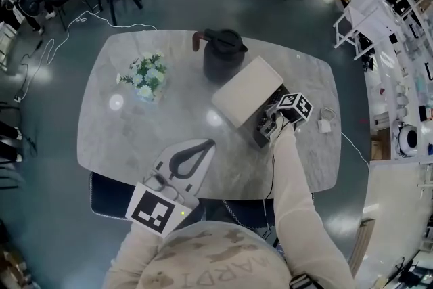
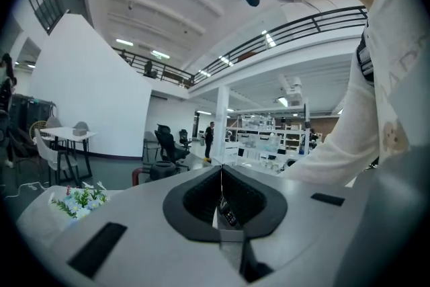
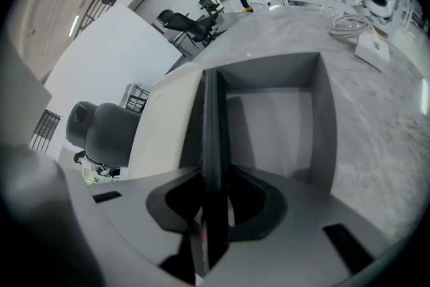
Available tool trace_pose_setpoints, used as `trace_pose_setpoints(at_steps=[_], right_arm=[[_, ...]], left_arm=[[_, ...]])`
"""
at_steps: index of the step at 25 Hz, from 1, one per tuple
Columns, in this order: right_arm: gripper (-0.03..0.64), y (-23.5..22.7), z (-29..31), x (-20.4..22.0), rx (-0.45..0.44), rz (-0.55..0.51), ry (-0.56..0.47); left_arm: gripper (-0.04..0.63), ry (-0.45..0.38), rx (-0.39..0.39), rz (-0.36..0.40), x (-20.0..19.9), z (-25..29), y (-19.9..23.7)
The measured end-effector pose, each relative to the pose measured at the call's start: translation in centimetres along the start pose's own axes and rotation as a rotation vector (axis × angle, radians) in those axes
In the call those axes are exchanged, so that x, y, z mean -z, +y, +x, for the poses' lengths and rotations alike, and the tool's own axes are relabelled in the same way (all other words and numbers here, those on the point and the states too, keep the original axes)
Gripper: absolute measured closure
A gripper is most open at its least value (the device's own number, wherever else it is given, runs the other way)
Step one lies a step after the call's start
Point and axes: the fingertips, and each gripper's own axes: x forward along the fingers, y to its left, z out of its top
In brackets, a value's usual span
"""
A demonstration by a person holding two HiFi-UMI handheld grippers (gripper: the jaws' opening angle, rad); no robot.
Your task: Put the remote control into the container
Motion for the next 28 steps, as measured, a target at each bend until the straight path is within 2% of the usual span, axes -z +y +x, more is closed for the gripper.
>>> trace_pose_setpoints(at_steps=[11, 16, 28], right_arm=[[0.515, -0.1, 1.6, 1.0, 0.028, -0.047, 0.027], [0.494, 0.4, 1.6, 1.2, 0.018, -0.063, 0.053], [0.497, 1.0, -0.1, 1.1, 0.006, -0.063, 0.066]], left_arm=[[0.583, 0.019, -0.016, -0.013, 0.6, 0.1, 0.9], [0.583, 0.018, -0.007, -0.012, 0.7, 0.3, 0.7], [0.583, 0.005, 0.003, -0.018, 0.2, -0.4, 0.7]])
